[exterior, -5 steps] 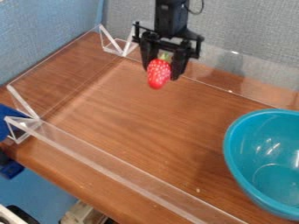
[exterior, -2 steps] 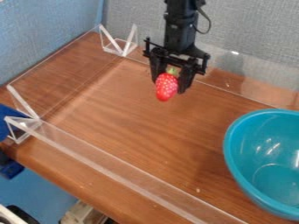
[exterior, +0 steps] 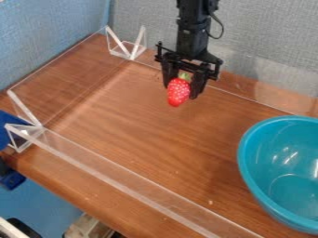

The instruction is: Put the strawberry in the blue bowl

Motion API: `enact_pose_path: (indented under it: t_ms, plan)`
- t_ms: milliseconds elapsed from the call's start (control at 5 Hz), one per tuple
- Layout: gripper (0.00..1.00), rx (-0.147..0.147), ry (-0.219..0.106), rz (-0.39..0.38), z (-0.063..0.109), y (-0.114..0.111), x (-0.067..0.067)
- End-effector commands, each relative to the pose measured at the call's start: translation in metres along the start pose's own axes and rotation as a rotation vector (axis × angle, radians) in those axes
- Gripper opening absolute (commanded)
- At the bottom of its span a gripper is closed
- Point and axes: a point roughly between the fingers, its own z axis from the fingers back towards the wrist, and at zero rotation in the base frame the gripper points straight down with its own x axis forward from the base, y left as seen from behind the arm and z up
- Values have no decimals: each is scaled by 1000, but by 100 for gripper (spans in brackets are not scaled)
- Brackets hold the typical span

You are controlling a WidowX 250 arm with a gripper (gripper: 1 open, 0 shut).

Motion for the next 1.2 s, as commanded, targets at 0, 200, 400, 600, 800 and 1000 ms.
enact_pose_path:
  t_ms: [0,200,400,600,800,1000]
  plan:
    - [0,13,-70,-4,19,10,15]
    - [0,19,-83,-10,23,13,19]
    - [0,24,-104,-15,34,17,18]
    - [0,20,-118,-40,44,6,10]
    - [0,16,-133,-66,56,-7,2]
    - [0,6,-149,-117,67,-32,-9]
